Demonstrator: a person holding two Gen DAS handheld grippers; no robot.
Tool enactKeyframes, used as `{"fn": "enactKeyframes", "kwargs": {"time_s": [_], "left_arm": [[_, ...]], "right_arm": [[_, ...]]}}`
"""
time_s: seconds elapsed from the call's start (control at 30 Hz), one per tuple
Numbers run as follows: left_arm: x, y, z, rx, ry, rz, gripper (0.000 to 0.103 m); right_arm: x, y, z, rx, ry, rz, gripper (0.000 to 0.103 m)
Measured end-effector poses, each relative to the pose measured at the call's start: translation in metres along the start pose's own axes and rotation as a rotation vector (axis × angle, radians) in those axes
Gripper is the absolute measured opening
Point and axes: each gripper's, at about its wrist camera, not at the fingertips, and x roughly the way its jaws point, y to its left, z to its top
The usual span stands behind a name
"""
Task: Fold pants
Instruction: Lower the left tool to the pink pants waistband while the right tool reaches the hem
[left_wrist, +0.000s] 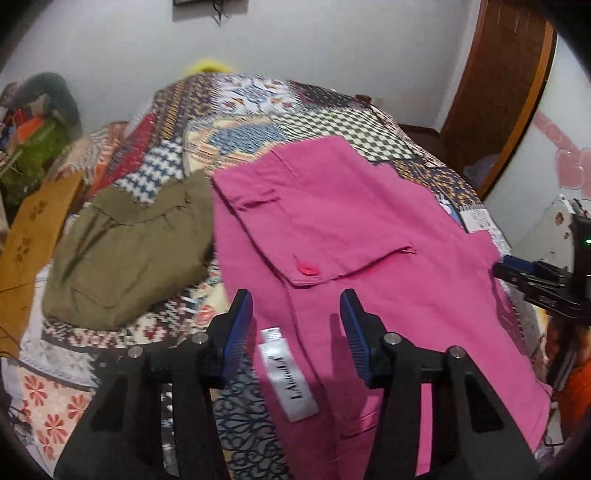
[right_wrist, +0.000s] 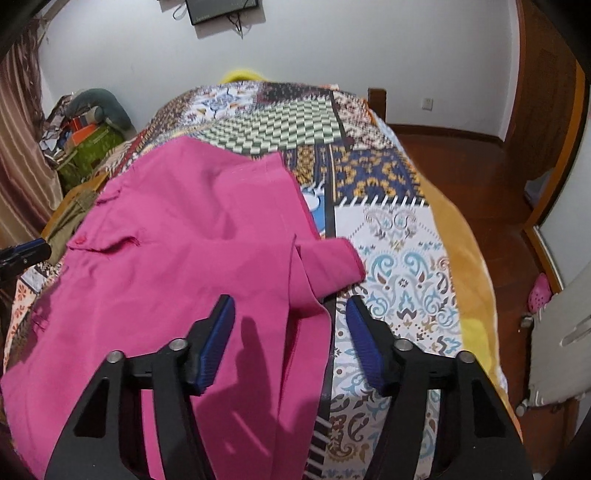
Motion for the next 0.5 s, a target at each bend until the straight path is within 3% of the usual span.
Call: {"fn": "enactKeyframes", "kwargs": {"time_s": [0.27, 0.5], "left_arm": [[0.027, 0.002, -0.004, -0.013, 0.080, 0.011, 0.049], [0.035, 0.013, -0.009, -0.070, 0.121, -0.047, 0.049]], "right_arm": [[0.011, -0.006, -0.001, 0.016, 0.021, 0.025, 0.041], [-0.006, 0.000, 0.000, -0.004, -0.025, 0.049, 0.041]]}}
